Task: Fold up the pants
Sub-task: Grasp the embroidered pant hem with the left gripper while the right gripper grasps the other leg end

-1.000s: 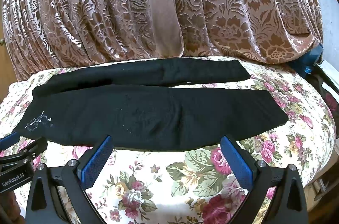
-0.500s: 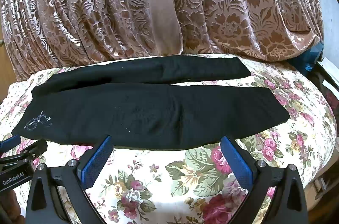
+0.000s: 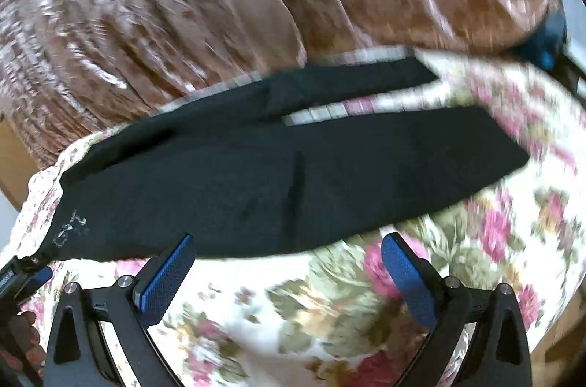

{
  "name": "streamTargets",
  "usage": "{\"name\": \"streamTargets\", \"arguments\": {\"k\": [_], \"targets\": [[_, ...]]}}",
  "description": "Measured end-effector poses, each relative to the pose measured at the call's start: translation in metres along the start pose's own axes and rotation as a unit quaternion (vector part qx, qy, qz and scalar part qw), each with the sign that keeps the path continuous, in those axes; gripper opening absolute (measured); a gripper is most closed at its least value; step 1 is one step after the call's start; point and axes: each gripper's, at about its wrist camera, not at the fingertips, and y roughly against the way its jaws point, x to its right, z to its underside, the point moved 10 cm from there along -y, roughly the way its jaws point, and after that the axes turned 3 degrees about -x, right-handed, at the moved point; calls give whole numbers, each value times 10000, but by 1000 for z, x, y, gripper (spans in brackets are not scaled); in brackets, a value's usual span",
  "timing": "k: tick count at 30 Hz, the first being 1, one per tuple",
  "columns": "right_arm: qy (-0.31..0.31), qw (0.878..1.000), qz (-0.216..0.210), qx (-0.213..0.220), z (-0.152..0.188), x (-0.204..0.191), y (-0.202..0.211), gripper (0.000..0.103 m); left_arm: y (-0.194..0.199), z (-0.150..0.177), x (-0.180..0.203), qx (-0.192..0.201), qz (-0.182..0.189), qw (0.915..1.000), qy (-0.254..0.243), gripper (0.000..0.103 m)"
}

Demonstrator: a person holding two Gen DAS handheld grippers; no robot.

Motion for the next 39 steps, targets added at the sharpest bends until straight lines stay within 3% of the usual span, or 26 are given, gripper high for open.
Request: {"name": "streamTargets", "arguments": {"k": [4, 7, 11, 14, 24, 31, 34, 37, 39], "targets": [[-487, 9988, 37, 64, -2, 36, -2, 102, -4, -11, -29, 89, -97, 9993, 345, 93], [-1055, 9939, -316, 50, -5, 61, -5, 88, -6, -16, -50, 162, -14, 9978, 649, 93], [-2175, 9728, -788, -96, -1, 100, -17, 78, -7, -20, -73, 339, 88, 9936, 1078, 92], [-2555, 9612, -1044, -22, -3, 116, -22, 71, -6, -20, -84, 470, 315, 9883, 1419, 90], [-2854, 9494, -1302, 160, -17, 132, -40, 59, -6, -26, -86, 682, 546, 9870, 1348, 92], [-3074, 9388, -1538, 216, -28, 136, -57, 40, -14, -47, -94, 833, 610, 9806, 1669, 90], [-3170, 9339, -1644, 194, -28, 139, -65, 25, -20, -57, -98, 901, 640, 9770, 1825, 89], [-3197, 9314, -1735, 132, -26, 140, -69, 20, -26, -63, -104, 951, 619, 9738, 1972, 79], [-3023, 9366, -1768, 79, -28, 137, -71, 20, -30, -64, -110, 929, 534, 9723, 2078, 62]]}}
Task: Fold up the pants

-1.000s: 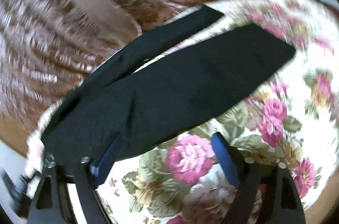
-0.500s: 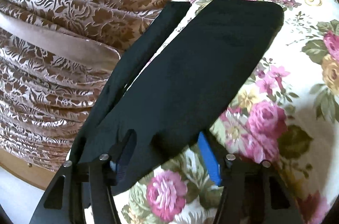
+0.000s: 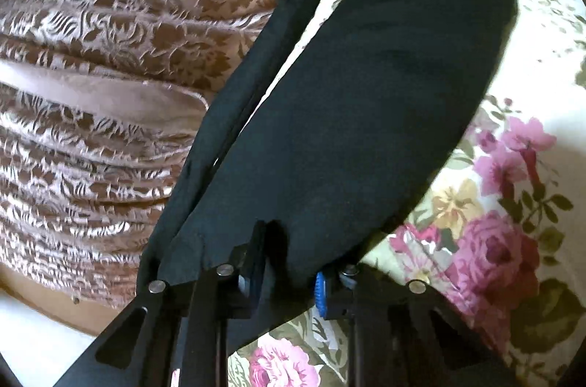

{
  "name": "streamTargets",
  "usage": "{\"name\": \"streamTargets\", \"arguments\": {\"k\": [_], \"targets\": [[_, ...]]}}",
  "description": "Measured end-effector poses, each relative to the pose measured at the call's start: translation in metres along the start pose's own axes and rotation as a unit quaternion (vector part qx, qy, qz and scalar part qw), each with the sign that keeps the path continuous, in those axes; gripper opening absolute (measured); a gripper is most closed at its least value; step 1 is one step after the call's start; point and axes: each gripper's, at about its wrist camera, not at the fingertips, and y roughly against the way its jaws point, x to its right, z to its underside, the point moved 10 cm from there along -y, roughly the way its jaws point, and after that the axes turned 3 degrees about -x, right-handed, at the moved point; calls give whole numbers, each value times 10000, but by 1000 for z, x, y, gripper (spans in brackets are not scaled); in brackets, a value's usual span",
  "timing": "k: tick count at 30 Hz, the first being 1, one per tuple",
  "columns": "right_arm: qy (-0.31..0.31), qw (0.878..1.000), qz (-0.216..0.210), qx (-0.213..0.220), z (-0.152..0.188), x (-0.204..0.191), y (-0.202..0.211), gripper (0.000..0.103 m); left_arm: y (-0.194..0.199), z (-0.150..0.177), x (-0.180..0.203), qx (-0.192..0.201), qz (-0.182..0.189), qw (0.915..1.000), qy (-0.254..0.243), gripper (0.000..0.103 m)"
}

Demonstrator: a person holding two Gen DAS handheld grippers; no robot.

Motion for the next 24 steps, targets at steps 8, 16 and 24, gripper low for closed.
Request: {"name": "streamTargets", "arguments": {"k": [8, 16, 24], "targets": [[226, 9996, 127, 72, 0, 0, -4, 11, -8, -3, -20, -151, -303, 9990, 294, 18], [413, 9982, 319, 297, -2, -4, 2, 8, 5, -8, -10, -188, -175, 9996, 82, 7], [818, 9940, 229, 687, -8, -25, 37, 8, 46, -19, 14, 4, 177, 9996, -214, 6]]}}
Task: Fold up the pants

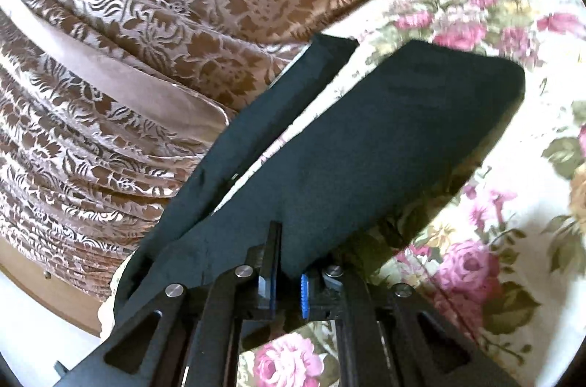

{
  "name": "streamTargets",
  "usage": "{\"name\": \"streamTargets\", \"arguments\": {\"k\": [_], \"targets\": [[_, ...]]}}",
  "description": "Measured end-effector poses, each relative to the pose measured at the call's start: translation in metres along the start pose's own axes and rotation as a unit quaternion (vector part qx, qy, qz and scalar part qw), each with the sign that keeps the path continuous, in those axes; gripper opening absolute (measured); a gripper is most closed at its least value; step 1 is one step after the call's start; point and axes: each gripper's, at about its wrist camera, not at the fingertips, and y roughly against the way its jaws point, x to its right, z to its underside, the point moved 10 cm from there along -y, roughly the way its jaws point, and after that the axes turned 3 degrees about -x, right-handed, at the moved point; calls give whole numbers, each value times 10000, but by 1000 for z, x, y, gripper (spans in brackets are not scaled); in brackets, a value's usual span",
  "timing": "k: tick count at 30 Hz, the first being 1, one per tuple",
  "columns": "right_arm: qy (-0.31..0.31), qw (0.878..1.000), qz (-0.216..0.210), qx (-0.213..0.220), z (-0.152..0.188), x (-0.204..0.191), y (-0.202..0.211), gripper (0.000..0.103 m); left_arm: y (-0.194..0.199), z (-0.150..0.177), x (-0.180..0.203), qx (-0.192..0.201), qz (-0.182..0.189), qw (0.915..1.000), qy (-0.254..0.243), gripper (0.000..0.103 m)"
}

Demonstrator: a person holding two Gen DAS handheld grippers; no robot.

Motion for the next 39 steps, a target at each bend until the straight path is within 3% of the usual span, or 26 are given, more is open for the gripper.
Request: {"name": "streamTargets", "arguments": {"k": [10, 21, 25, 29, 31, 33, 34, 37, 39], "targets": [[69, 9999, -143, -60, 4, -4, 30, 8, 44, 13, -10, -96, -10, 9999, -93, 6], [184, 9993, 6, -336, 37, 16, 68, 8, 92, 45, -36, -113, -298, 9995, 92, 6], [246, 9982, 166, -522, 51, 29, 64, 8, 90, 53, -46, -210, -418, 9989, -56, 6], [-67, 9979, 120, -632, 55, 41, 55, 18, 77, 56, -47, -275, -391, 9984, -285, 8], [-218, 9981, 106, -563, 50, 46, 59, 24, 73, 55, -45, -215, -377, 9977, -524, 16], [-342, 9985, 132, -416, 42, 55, 64, 27, 68, 51, -49, -244, -309, 9986, -362, 56], [-428, 9983, 222, -330, 36, 62, 66, 27, 66, 47, -55, -201, -229, 9995, -119, 65], [-705, 9968, 331, -159, 23, 83, 71, 27, 61, 33, -74, -24, -139, 9982, 589, 68], [-857, 9956, 373, -61, 15, 96, 73, 27, 57, 28, -78, -28, -154, 9974, 704, 67]]}}
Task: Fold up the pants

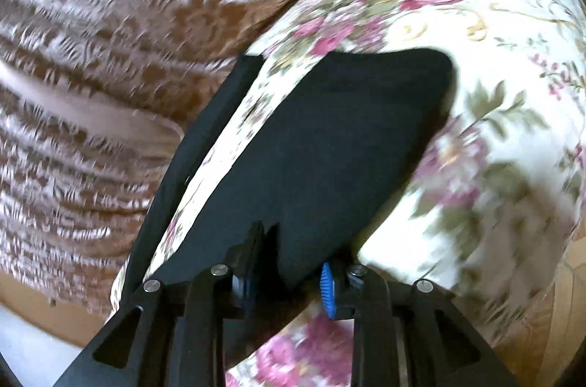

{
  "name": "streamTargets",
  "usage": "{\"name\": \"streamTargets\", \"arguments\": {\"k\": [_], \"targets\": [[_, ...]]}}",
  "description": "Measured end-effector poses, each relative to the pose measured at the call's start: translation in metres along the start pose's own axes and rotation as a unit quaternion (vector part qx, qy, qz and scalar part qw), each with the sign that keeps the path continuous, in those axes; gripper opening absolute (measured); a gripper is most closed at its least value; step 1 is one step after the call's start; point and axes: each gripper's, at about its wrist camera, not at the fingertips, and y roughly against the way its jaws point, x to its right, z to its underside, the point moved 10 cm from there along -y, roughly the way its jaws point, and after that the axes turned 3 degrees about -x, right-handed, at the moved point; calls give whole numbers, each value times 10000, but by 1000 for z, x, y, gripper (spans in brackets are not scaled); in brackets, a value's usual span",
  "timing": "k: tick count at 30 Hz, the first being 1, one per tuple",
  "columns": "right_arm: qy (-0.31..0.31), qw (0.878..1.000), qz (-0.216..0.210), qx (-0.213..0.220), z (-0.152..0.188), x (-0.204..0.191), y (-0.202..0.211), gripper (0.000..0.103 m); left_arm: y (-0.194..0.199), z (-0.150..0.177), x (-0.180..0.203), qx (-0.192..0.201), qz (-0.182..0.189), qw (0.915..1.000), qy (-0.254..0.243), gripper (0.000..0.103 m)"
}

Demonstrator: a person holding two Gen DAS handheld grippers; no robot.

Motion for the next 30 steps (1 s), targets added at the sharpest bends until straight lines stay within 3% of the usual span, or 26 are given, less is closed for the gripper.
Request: {"name": "streamTargets", "arguments": {"k": [2, 4, 6, 7, 9, 16, 20, 25, 26, 30], "targets": [[55, 10000, 78, -8, -5, 2, -2, 26, -5, -4, 4, 33, -59, 9997, -236, 65], [234, 9994, 238, 10, -7, 0, -5, 24, -10, -5, 3, 38, -275, 9987, -421, 50], [463, 9980, 420, 79, -7, -4, -9, 18, -18, -3, -1, -127, -397, 9980, -472, 16], [574, 9969, 529, 96, -8, -6, -10, 11, -19, -3, -1, -156, -373, 9982, -448, 16], [671, 9955, 657, 119, -10, -8, -12, 9, -11, -7, 1, -13, -429, 9978, -502, 7], [800, 9941, 493, 535, -26, -29, 17, 8, 33, -16, 36, 347, -309, 9955, -831, 6], [812, 9928, 496, 733, -32, -37, 32, 8, 45, -9, 33, 289, -420, 9948, -879, 6], [754, 9922, 876, 476, -22, -9, 18, 8, 19, 8, -3, -111, -996, 9907, -917, 8], [680, 9921, 983, 381, -19, -1, 13, 10, 15, 14, -12, -182, -1156, 9891, -890, 14], [698, 9909, 1096, 345, -17, 14, 9, 16, 17, 13, -18, -69, -1249, 9872, -985, 21]]}}
